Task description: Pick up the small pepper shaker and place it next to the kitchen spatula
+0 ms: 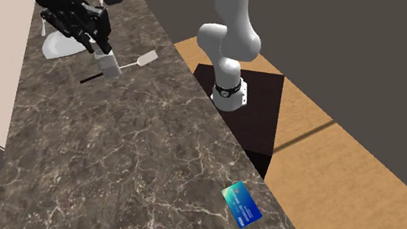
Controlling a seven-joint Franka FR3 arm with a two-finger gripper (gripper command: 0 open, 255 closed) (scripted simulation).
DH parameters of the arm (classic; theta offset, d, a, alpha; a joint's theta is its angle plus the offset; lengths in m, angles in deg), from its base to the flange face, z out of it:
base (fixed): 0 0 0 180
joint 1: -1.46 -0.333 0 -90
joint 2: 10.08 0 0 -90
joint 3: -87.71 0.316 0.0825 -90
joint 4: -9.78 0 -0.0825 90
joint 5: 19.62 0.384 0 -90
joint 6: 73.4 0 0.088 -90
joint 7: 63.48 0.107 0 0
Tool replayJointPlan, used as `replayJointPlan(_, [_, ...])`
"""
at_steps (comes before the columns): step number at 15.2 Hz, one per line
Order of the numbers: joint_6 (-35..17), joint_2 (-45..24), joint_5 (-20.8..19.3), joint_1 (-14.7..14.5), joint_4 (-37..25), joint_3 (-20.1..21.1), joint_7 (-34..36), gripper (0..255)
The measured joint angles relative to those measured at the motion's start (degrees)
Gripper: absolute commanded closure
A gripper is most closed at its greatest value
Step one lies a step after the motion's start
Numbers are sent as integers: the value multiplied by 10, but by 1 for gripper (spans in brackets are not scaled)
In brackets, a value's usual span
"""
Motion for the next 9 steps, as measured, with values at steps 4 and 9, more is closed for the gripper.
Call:
replayJointPlan(4, [11,6,-17,21,-10,-35,-61,255])
replayJointPlan(9, [3,16,-29,35,3,-57,-99,255])
